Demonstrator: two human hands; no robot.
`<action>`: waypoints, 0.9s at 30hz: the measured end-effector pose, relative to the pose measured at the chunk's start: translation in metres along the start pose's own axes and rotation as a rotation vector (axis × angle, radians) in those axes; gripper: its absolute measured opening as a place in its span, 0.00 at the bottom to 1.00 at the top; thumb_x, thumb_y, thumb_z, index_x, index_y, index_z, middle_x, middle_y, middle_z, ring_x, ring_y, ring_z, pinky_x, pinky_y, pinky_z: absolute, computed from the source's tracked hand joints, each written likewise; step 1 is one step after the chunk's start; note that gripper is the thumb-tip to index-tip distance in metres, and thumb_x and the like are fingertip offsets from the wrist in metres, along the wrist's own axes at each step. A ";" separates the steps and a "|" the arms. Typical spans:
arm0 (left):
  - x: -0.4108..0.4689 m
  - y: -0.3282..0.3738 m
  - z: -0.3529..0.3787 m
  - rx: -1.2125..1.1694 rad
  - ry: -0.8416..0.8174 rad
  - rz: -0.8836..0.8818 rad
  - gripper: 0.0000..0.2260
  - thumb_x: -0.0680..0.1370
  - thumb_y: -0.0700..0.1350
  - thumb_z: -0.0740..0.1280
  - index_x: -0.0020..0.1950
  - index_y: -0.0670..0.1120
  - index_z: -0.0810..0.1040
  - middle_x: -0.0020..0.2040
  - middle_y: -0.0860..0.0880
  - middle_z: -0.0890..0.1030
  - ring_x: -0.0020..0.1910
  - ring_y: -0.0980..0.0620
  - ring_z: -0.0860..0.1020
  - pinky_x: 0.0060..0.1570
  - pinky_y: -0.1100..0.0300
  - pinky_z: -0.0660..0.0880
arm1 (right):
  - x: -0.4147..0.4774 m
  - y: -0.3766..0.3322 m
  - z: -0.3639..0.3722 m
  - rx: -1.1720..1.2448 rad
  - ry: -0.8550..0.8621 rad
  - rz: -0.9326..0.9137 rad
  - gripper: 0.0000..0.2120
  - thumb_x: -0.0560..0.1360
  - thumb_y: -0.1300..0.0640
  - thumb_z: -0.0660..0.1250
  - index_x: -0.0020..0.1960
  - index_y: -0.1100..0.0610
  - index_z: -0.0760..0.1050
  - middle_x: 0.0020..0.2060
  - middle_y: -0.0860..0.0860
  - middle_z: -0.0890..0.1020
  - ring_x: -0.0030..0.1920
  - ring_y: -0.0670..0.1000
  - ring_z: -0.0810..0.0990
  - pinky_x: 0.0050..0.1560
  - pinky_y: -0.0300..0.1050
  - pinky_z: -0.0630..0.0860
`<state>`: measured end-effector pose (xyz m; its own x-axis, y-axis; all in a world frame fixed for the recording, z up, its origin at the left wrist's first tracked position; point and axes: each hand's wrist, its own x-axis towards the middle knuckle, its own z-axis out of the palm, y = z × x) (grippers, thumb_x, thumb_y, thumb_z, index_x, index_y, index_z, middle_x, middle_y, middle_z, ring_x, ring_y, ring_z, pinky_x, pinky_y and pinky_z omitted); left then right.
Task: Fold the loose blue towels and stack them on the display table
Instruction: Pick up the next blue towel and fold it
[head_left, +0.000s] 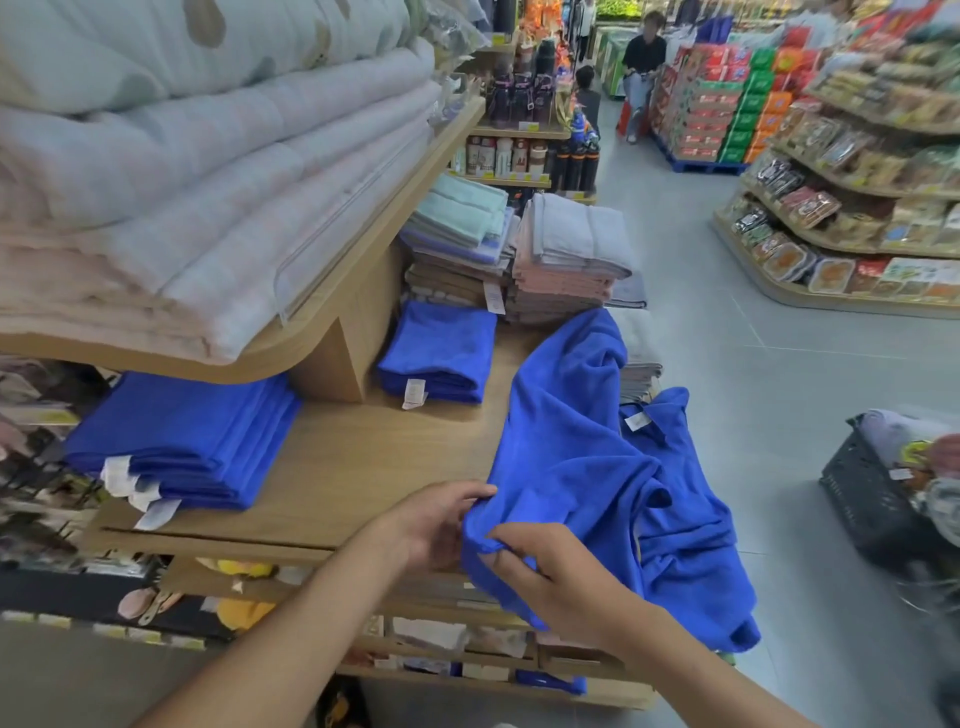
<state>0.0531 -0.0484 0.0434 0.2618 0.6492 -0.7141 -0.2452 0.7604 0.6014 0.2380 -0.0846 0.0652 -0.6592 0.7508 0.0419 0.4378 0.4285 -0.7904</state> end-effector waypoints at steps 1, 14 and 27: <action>0.005 0.006 0.006 0.046 0.020 0.025 0.16 0.80 0.46 0.67 0.65 0.38 0.79 0.60 0.38 0.78 0.59 0.42 0.75 0.65 0.49 0.72 | -0.001 -0.003 0.000 0.057 -0.032 0.019 0.19 0.83 0.46 0.58 0.35 0.50 0.59 0.29 0.45 0.63 0.31 0.46 0.61 0.33 0.45 0.59; 0.012 0.082 0.012 -0.105 0.216 0.599 0.06 0.81 0.40 0.65 0.50 0.45 0.82 0.47 0.43 0.81 0.41 0.49 0.80 0.37 0.59 0.73 | -0.032 -0.022 -0.026 0.443 0.065 0.082 0.22 0.84 0.49 0.61 0.34 0.51 0.59 0.32 0.45 0.60 0.34 0.46 0.58 0.35 0.44 0.55; -0.091 -0.056 -0.153 0.770 0.457 0.201 0.08 0.72 0.53 0.68 0.39 0.56 0.87 0.35 0.58 0.82 0.35 0.61 0.78 0.37 0.62 0.74 | 0.052 0.042 0.021 -0.030 0.194 0.129 0.20 0.83 0.44 0.58 0.36 0.52 0.58 0.27 0.46 0.64 0.29 0.46 0.62 0.32 0.45 0.58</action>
<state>-0.1003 -0.1526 0.0201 -0.1530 0.8252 -0.5437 0.4867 0.5417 0.6853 0.2089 -0.0383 0.0212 -0.4684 0.8814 0.0606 0.5303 0.3353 -0.7787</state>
